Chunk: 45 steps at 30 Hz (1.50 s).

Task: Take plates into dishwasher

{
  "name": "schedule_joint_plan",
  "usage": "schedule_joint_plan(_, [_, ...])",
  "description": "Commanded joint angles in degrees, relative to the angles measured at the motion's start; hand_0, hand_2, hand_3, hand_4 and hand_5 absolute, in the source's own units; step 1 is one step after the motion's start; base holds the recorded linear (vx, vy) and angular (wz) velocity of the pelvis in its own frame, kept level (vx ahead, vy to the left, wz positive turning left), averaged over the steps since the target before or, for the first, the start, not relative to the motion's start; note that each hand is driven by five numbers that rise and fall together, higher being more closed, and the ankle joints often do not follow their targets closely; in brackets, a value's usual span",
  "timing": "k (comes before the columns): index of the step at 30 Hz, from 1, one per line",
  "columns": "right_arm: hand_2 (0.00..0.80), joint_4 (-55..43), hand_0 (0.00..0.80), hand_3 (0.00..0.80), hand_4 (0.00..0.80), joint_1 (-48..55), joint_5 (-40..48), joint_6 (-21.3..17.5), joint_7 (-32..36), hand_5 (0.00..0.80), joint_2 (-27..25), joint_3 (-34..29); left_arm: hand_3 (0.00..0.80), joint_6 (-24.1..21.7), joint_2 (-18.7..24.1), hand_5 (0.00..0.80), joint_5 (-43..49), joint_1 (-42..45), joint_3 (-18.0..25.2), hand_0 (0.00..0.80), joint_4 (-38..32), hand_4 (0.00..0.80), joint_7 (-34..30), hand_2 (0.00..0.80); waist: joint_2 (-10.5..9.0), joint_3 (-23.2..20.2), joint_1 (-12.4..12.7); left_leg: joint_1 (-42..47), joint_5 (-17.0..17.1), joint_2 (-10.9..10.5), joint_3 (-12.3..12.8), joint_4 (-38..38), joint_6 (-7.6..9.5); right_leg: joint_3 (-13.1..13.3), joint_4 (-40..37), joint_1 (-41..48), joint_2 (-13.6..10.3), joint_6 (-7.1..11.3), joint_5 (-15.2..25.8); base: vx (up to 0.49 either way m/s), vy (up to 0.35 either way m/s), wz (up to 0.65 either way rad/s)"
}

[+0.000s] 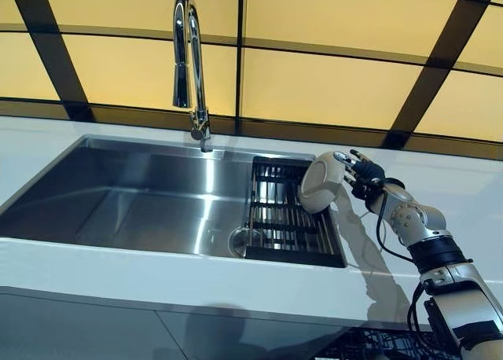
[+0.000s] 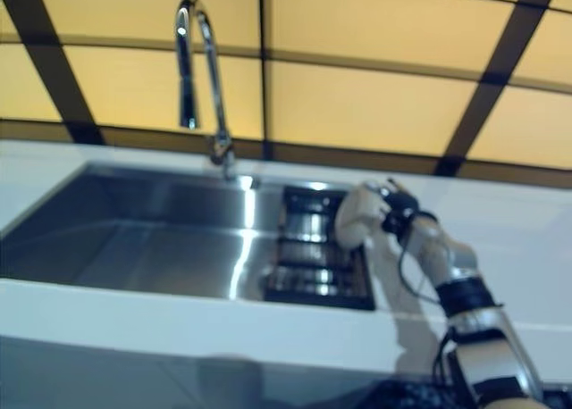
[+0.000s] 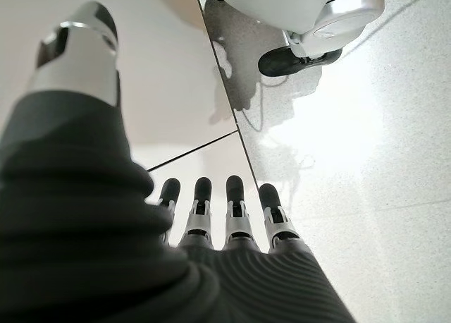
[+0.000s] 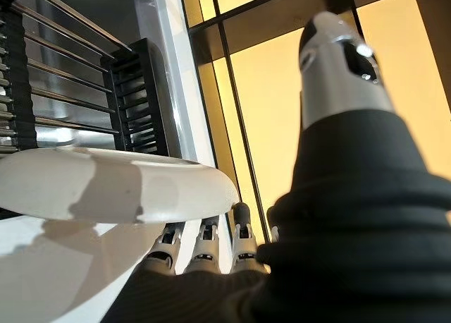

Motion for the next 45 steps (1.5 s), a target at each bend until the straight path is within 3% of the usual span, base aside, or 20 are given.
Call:
schedule_joint_plan(1, [0.000,-2.4,0.000,0.000,0.000,-3.2,0.6,-2.5,-1.0,0.000,-1.7,0.2,0.000,-1.0,1.9,0.000,-1.6,-1.1,-1.2,0.000,-0.4,0.000,1.0,0.000,-0.92,-1.1,2.0,2.1,-3.7,-1.2,1.9,1.4,1.53,0.4,5.9,-9.8,-2.5,5.94,7.2,0.000,0.000,0.00])
schedule_joint_plan(18, [0.000,-2.2,0.000,0.000,0.000,-3.1,-0.5,-1.4,-1.9,0.000,-2.0,0.7,0.000,-0.8,1.8,0.000,-1.6,-1.4,-1.6,0.000,-0.4,0.000,1.2,0.000,-1.13,-0.8,1.7,2.4,-3.9,-1.6,1.9,1.6,1.95,0.4,6.3,-9.9,-2.4,6.13,7.5,0.000,0.000,0.00])
schedule_joint_plan(30, [0.000,-4.0,0.000,0.000,0.000,-2.1,-0.4,1.8,-0.4,0.000,-1.2,2.6,0.000,-0.8,2.0,0.000,-1.7,-1.1,-1.4,0.000,-1.0,0.000,1.0,0.000,-1.38,-0.3,1.5,2.4,-4.0,-1.7,2.1,1.9,2.22,0.5,6.8,-10.3,-2.3,6.29,7.9,0.000,0.000,0.00])
schedule_joint_plan(45, [0.000,-4.5,0.000,0.000,0.000,-1.1,-0.5,2.2,-1.5,0.000,0.7,3.2,0.000,-0.5,2.0,0.000,-1.5,-1.3,-1.6,0.000,-0.8,0.000,1.4,0.000,-1.70,0.2,1.8,2.3,-4.0,-2.1,2.1,2.3,2.72,0.4,7.3,-10.4,-2.3,6.66,8.6,0.000,0.000,0.00])
